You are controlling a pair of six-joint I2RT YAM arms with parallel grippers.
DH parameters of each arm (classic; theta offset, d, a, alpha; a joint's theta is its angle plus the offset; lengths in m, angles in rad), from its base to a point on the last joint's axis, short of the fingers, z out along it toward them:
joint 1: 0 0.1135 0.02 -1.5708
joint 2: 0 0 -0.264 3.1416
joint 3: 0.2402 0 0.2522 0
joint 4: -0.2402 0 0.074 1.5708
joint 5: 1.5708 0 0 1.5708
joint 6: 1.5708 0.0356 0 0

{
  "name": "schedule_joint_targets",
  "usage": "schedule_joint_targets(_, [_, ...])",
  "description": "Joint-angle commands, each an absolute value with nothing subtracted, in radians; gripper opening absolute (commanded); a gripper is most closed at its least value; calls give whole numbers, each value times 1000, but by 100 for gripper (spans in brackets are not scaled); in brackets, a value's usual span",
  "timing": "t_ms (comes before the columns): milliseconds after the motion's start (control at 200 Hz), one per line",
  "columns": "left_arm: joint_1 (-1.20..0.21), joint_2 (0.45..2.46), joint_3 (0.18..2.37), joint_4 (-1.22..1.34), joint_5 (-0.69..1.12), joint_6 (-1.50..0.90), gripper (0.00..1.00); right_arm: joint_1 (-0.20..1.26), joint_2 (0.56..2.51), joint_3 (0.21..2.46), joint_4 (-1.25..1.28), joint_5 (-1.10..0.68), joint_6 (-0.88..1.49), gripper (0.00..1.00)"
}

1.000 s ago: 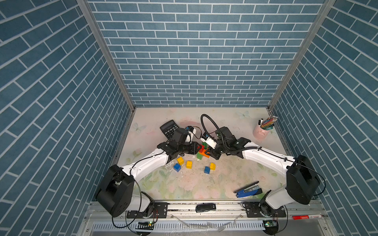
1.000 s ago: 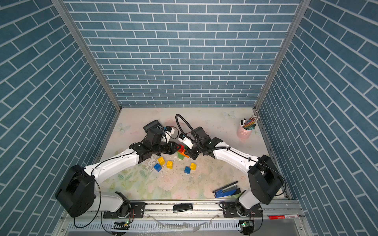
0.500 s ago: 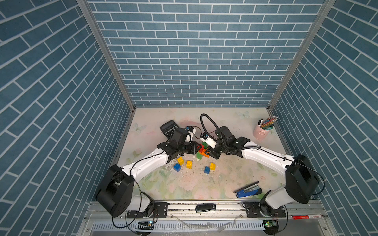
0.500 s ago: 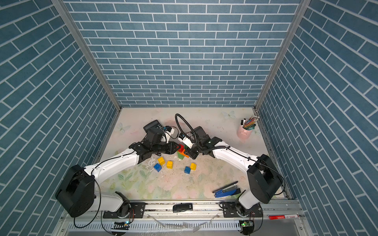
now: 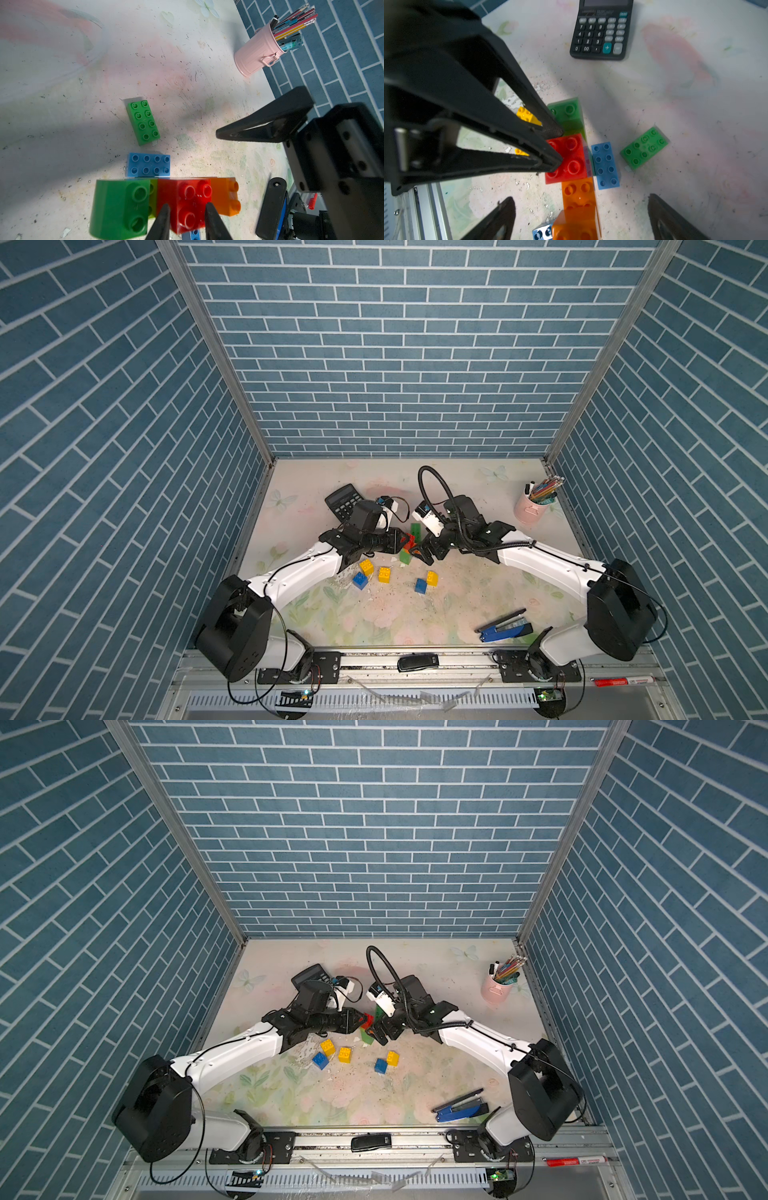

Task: Assemble a fork with lego
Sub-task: Assemble the lego brick with the lego brick.

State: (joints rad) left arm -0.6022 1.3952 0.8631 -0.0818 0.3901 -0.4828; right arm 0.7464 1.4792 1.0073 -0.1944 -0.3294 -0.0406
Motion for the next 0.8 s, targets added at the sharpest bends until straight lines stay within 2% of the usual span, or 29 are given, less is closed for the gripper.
schedule_joint_targets(0, [-601, 1394, 844, -119, 384, -480, 30, 727, 1385, 954, -75, -337, 40, 98])
schedule_joint_targets(170, [-598, 1393, 844, -122, 384, -479, 30, 669, 1258, 836, 47, -243, 278, 99])
schedule_joint_targets(270, [-599, 1390, 844, -125, 383, -479, 30, 647, 1200, 748, 141, -251, 439, 98])
schedule_joint_targets(365, [-599, 1386, 842, -123, 382, -480, 30, 643, 1172, 658, 261, -301, 556, 94])
schedule_joint_targets(470, [-598, 1382, 841, -123, 384, -480, 30, 642, 1167, 570, 362, -351, 645, 84])
schedule_joint_targets(535, [-598, 1381, 842, -126, 385, -478, 30, 642, 1166, 526, 409, -368, 695, 84])
schedule_joint_targets(640, [-598, 1379, 842, -132, 387, -474, 30, 642, 1167, 460, 524, -377, 795, 94])
schedule_joint_targets(795, [-598, 1378, 841, -127, 392, -477, 30, 643, 1201, 405, 701, -364, 925, 99])
